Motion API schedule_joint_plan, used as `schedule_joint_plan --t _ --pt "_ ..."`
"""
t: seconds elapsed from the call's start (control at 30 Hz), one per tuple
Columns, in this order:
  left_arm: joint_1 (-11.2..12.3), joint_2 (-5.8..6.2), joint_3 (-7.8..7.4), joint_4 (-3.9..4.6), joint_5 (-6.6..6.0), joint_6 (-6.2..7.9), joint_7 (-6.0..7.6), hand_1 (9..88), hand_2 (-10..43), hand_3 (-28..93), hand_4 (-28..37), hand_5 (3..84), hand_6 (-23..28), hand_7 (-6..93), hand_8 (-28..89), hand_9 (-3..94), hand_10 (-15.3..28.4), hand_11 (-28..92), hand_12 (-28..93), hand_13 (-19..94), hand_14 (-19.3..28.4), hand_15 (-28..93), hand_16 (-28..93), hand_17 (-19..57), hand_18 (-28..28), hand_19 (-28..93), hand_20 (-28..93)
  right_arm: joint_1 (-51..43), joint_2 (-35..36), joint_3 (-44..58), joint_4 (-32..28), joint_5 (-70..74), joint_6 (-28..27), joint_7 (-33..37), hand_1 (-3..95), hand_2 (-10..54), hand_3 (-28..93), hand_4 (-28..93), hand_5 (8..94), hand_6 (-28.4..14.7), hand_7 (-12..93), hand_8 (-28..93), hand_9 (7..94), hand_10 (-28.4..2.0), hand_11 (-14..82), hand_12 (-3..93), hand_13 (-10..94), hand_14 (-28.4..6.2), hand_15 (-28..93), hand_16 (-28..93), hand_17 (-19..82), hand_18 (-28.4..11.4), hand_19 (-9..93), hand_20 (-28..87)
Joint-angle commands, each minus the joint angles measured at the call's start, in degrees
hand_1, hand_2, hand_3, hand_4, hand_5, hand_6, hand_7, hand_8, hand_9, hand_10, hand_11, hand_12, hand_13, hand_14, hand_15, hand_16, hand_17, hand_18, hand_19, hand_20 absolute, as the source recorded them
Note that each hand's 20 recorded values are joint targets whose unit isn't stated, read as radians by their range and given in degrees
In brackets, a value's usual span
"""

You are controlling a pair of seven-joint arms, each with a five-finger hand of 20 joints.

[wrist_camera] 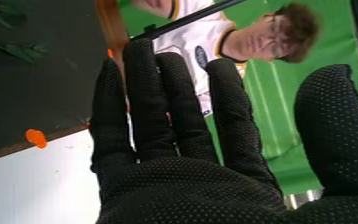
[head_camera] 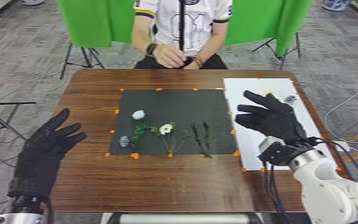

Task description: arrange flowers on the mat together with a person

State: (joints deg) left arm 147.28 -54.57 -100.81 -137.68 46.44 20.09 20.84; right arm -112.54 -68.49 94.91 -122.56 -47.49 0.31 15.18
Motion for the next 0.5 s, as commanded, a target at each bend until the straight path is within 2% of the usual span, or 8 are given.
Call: schedule_joint_plan --t 0.03,0.2,0.3,0.43,0.47,0.5 --pt "-0.35 0.26 0.94 0.08 -0.42 1.29 -0.58 18.8 2.5 78 -28.3 32.5 5.1 14.4 -10 33.4 18.8 23 12 24 26.8 52 -7 -10.0 22.4 46 15 0.67 -0.12 -0.17 -0.21 0.81 3.31 0.36 25.8 6.0 71 -26 48.3 -1.2 13 -11 50.4 -18.1 18.6 14.8 42 -18.2 51 9 13 -21.3 62 12" --pt "-0.33 0.75 1.24 0.18 -0.61 1.73 0.51 19.0 2.7 79 -28.3 32.5 5.2 14.5 -10 33.7 19.0 24 12 24 26.8 53 -8 -10.0 22.5 46 15 1.03 0.87 0.3 0.26 0.79 3.12 0.3 25.8 6.2 71 -26 48.2 -1.2 13 -11 50.5 -18.0 19.3 14.8 42 -18.2 52 8 13 -21.3 62 12" --pt "-0.67 0.82 1.38 0.24 -0.64 1.95 0.4 19.2 2.8 79 -28.3 32.5 5.3 14.5 -11 33.8 19.0 24 12 24 27.0 53 -8 -10.0 22.4 46 15 1.38 0.96 0.34 0.44 0.69 3.51 0.51 25.7 6.2 71 -26 48.2 -1.2 13 -11 50.6 -18.0 19.4 14.7 42 -18.1 53 8 13 -21.2 62 12" --pt "-1.1 0.83 1.72 0.41 -0.32 1.61 0.4 19.4 2.9 79 -28.3 32.6 5.3 14.5 -11 33.8 19.0 24 12 24 27.0 54 -8 -10.0 22.5 47 15 1.58 1.1 0.35 0.49 0.68 3.07 0.57 25.7 6.3 71 -26 48.3 -1.2 13 -11 50.7 -18.0 19.5 14.6 42 -18.0 53 8 13 -21.1 62 12" --pt "-1.33 0.78 1.72 0.48 -0.24 1.39 0.0 19.4 2.9 79 -28.3 32.6 5.3 14.5 -11 33.7 19.0 24 11 24 27.0 54 -9 -9.9 22.4 47 15 1.45 1.1 0.41 0.44 0.75 3.03 0.67 25.7 6.3 71 -26 48.3 -1.2 13 -11 50.7 -18.0 19.5 14.6 43 -17.9 53 8 13 -21.1 62 12" --pt "-1.03 0.95 1.77 0.36 -0.41 1.65 0.32 19.5 2.9 79 -28.3 32.6 5.3 14.6 -11 33.7 19.0 24 11 24 27.0 54 -9 -10.0 22.5 47 15 1.75 1.03 0.2 0.65 0.7 2.84 0.67 25.7 6.3 71 -26 48.3 -1.2 13 -11 50.7 -18.0 19.5 14.6 43 -17.9 53 8 13 -21.1 62 12"
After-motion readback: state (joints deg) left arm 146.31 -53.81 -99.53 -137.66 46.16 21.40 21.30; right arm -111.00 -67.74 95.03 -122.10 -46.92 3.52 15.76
